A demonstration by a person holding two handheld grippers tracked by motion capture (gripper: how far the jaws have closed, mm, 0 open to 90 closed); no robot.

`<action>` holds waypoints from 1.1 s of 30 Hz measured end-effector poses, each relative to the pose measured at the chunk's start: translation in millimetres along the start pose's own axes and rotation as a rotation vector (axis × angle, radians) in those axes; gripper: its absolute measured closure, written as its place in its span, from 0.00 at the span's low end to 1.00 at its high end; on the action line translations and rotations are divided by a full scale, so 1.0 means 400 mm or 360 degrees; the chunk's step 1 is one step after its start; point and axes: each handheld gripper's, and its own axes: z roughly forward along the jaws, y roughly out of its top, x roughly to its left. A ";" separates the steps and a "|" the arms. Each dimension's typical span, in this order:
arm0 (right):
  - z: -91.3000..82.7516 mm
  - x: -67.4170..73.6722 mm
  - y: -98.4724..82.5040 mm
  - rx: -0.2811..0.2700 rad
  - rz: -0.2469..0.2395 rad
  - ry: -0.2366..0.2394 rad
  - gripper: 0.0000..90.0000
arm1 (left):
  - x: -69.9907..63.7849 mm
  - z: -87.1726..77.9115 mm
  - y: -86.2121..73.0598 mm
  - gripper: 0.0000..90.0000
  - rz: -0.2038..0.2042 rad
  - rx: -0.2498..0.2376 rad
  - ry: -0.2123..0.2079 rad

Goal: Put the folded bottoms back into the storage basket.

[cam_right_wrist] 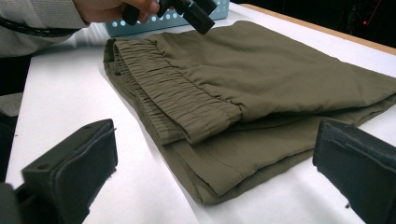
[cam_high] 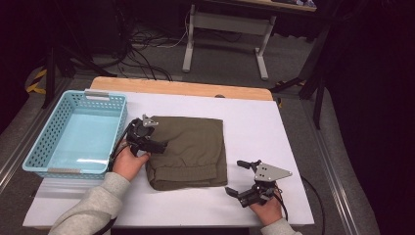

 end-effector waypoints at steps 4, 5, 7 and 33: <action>0.001 0.000 0.000 0.0002 -0.0002 -0.0001 0.01 | 0.004 0.008 -0.003 0.06 -0.0017 0.0017 -0.0007; 0.001 0.000 0.000 0.0003 -0.0002 0.0001 0.01 | 0.007 0.012 -0.006 0.06 -0.0020 0.0028 -0.0007; 0.001 0.000 0.000 0.0003 -0.0001 0.0002 0.01 | 0.010 0.015 -0.007 0.06 -0.0020 0.0044 -0.0004; 0.002 0.000 -0.001 0.0011 0.0002 0.0013 0.01 | 0.017 0.044 -0.027 0.24 -0.0073 0.0133 -0.0117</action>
